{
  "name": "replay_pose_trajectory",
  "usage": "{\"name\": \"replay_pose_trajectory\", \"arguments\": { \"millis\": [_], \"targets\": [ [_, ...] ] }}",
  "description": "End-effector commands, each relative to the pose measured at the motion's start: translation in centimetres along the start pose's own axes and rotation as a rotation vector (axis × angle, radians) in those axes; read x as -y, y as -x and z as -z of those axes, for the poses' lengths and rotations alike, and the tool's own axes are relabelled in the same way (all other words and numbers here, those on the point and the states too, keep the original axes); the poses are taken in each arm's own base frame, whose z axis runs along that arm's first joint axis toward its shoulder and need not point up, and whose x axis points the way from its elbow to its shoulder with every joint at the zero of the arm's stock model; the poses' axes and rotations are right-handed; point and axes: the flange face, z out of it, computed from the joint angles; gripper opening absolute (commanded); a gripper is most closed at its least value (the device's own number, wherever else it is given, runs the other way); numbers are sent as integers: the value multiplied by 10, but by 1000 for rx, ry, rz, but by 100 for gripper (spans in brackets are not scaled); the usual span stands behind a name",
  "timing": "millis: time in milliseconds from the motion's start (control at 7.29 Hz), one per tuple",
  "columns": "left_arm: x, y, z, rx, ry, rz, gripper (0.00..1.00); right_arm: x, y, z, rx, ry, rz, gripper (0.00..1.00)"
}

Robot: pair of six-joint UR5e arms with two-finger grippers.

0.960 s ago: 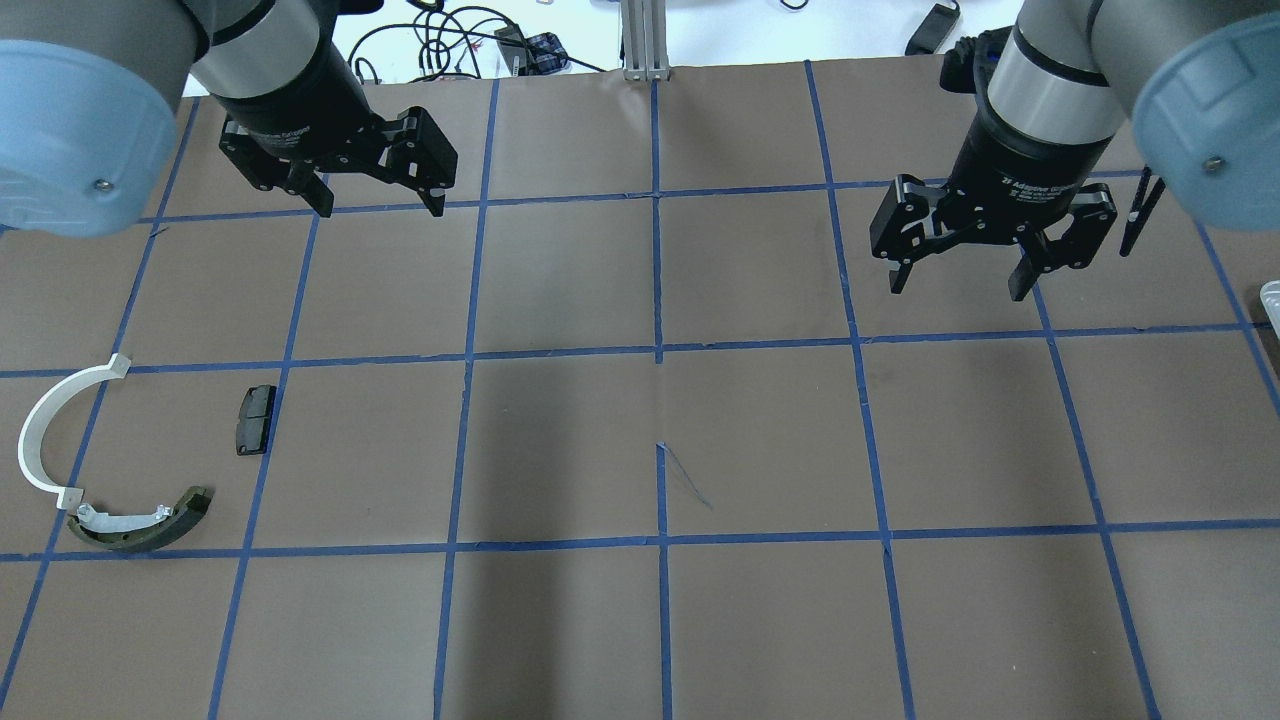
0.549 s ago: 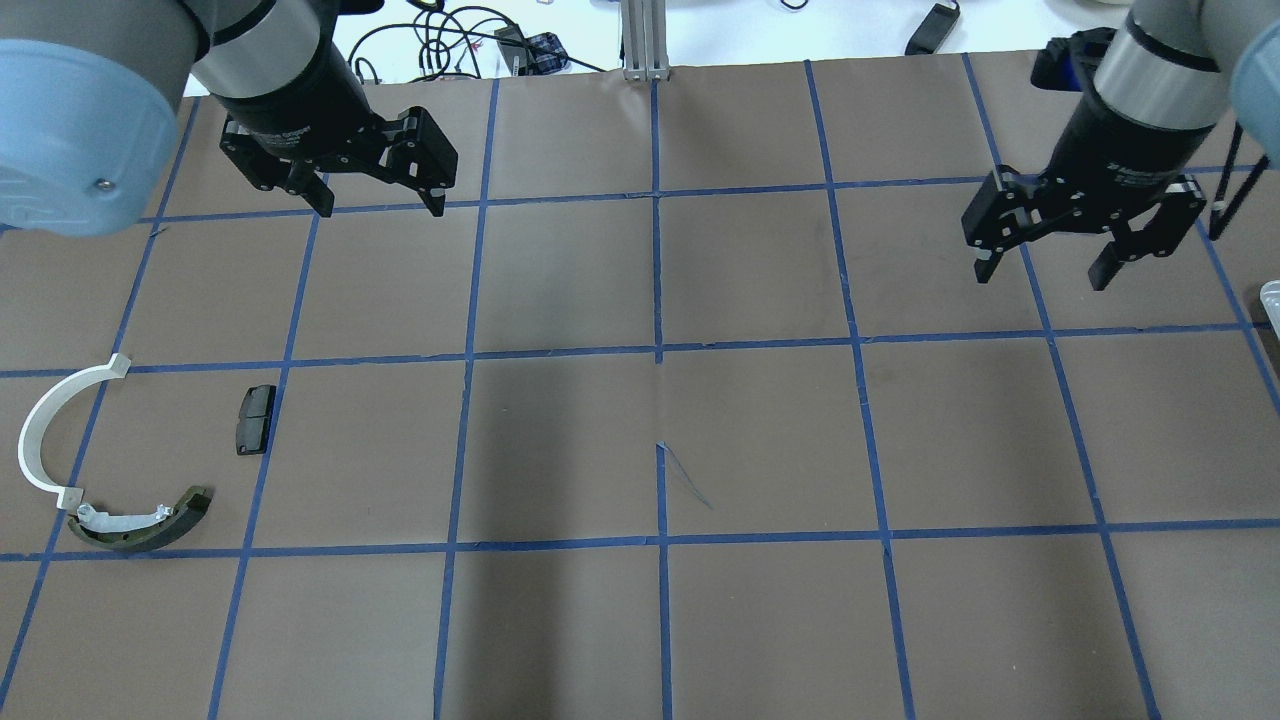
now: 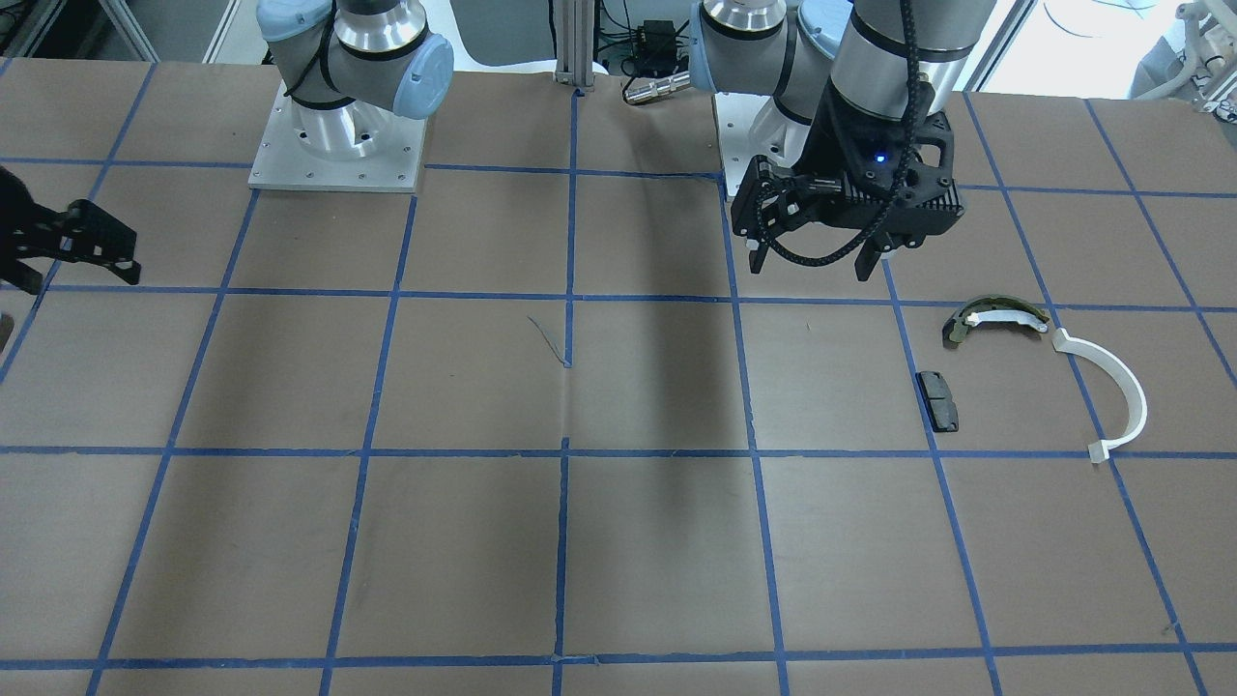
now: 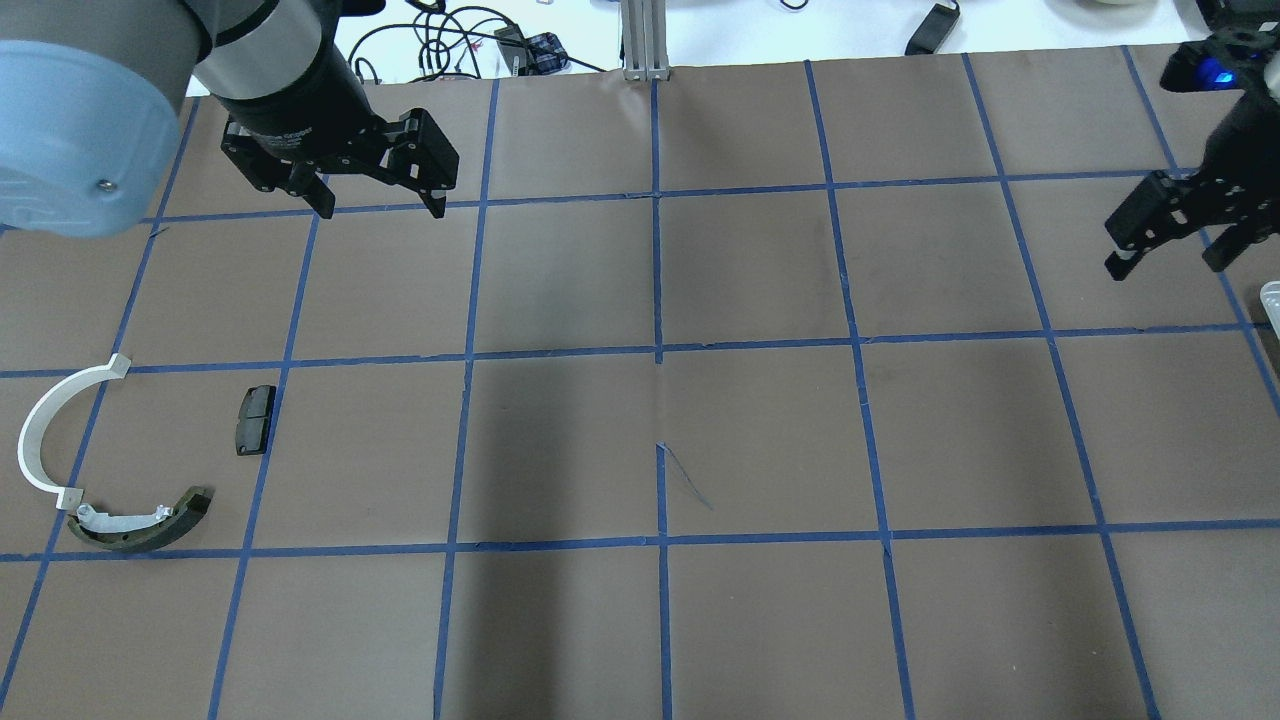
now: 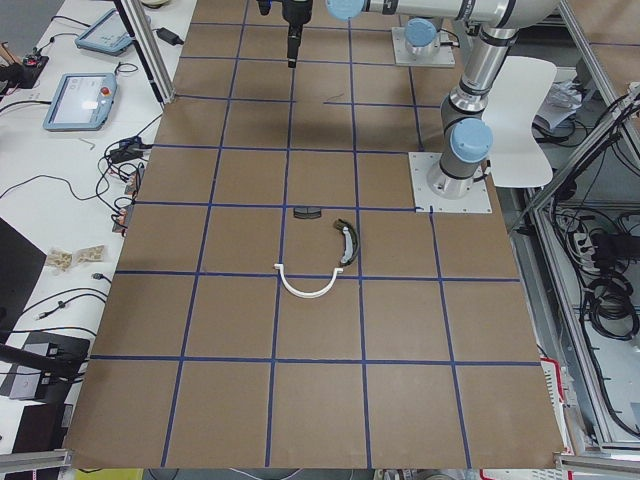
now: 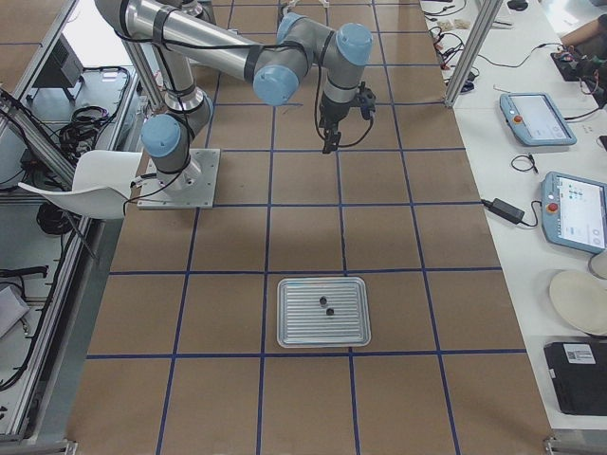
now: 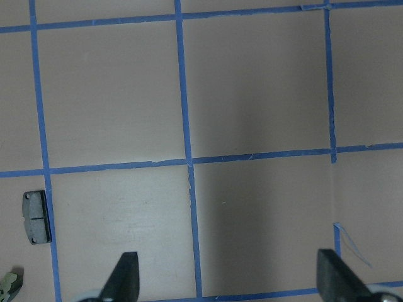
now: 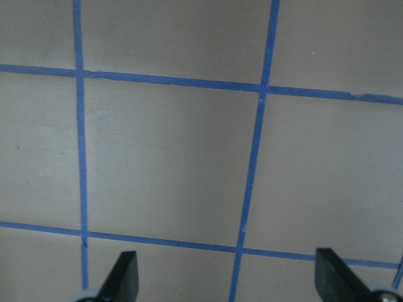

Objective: Place bearing gear from tray to pile

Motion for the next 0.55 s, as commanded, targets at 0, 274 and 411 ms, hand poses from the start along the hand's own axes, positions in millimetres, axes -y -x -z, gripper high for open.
{"name": "replay_pose_trajectory", "arguments": {
  "millis": [0,274,411],
  "targets": [
    [-1,-1,1,1,-2,-2,100,-18,-98,-8,-73,-26,172,100],
    [-1,0,1,1,-4,-1,100,-21,-185,-40,-148,-42,353,100],
    [-1,0,1,3,-4,-1,100,-23,-228,-64,-182,-52,376,100]
  ]
}}
